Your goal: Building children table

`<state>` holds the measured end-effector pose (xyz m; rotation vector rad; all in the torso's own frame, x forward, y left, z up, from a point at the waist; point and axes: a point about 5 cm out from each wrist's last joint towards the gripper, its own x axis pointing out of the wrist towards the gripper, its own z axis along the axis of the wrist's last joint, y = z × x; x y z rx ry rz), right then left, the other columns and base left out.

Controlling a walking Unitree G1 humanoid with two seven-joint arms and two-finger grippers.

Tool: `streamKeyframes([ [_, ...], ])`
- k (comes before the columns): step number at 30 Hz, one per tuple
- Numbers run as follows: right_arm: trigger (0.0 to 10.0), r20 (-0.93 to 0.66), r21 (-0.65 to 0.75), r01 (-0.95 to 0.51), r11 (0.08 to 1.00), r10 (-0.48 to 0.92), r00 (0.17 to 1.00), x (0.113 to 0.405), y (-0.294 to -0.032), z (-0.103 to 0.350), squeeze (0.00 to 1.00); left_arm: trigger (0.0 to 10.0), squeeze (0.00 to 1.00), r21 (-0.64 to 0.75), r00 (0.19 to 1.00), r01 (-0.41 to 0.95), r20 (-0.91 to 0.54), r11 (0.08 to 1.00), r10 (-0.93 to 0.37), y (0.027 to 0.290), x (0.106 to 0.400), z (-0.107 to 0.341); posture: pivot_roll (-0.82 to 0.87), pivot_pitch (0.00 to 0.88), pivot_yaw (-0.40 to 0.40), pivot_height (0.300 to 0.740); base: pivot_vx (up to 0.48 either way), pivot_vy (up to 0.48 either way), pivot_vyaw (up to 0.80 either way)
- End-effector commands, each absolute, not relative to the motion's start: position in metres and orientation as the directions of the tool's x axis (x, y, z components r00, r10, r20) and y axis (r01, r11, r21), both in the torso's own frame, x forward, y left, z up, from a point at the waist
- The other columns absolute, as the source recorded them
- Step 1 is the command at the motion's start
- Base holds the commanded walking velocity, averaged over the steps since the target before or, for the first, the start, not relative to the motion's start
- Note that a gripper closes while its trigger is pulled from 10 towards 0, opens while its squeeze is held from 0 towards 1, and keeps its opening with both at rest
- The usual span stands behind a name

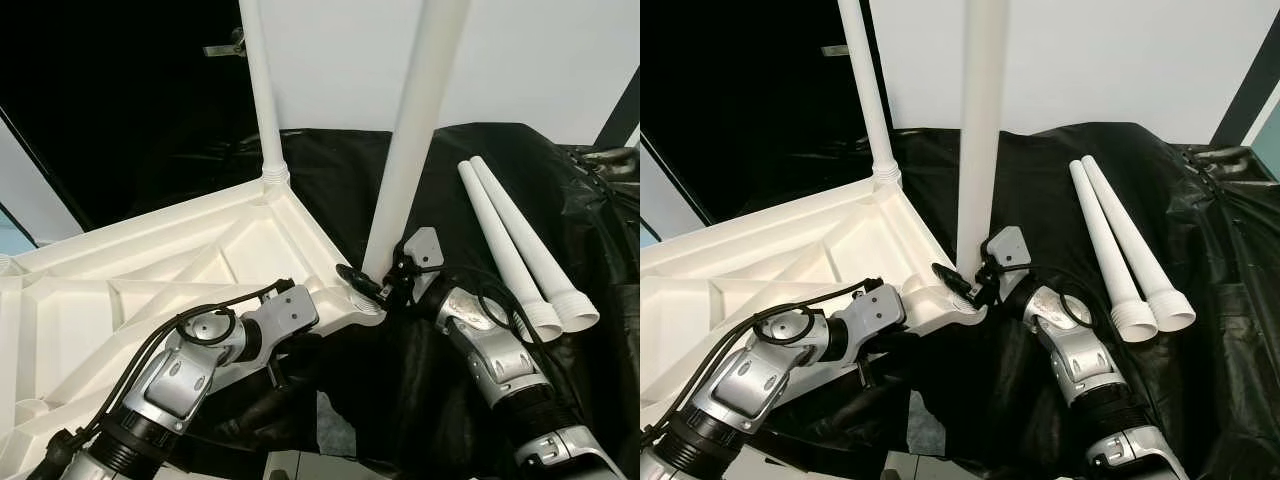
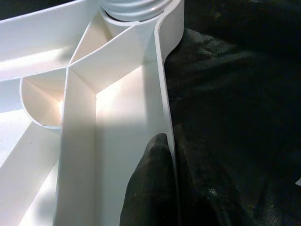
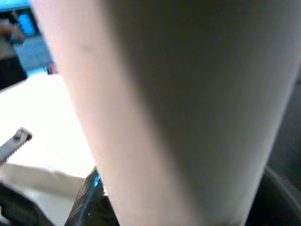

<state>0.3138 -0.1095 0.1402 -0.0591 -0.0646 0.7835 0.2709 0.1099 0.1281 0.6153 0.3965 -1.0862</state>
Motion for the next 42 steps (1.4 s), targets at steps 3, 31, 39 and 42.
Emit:
streamKeyframes([
  [3, 10.0, -0.090, 0.039, -0.674, 0.737, 0.675, 0.732, 0.312, -0.114, 0.114, 0.00, 10.0, 0.00, 0.347, 0.482, 0.874, -0.531, 0.340, -0.696, 0.114, 0.280, 0.149, 0.09, 0.000, 0.046, 0.740, 0.000, 0.000, 0.00],
  [31, 10.0, -0.193, -0.158, -0.713, 0.683, 0.687, 0.700, 0.296, -0.107, 0.098, 0.00, 10.0, 0.00, 0.350, 0.490, 0.870, -0.528, 0.348, -0.694, 0.115, 0.281, 0.152, 0.09, 0.000, 0.049, 0.740, 0.000, 0.000, 0.00],
  [39, 10.0, -0.186, -0.310, -0.757, 0.575, 0.744, 0.641, 0.280, -0.100, 0.093, 0.00, 10.0, 0.00, 0.350, 0.489, 0.870, -0.529, 0.346, -0.693, 0.116, 0.282, 0.152, 0.09, 0.000, 0.054, 0.740, 0.000, 0.000, 0.00],
  [42, 10.0, -0.145, -0.280, -0.756, 0.592, 0.752, 0.643, 0.275, -0.100, 0.092, 0.00, 10.0, 0.00, 0.351, 0.489, 0.870, -0.529, 0.346, -0.693, 0.116, 0.282, 0.153, 0.09, 0.000, 0.055, 0.740, 0.000, 0.000, 0.00],
])
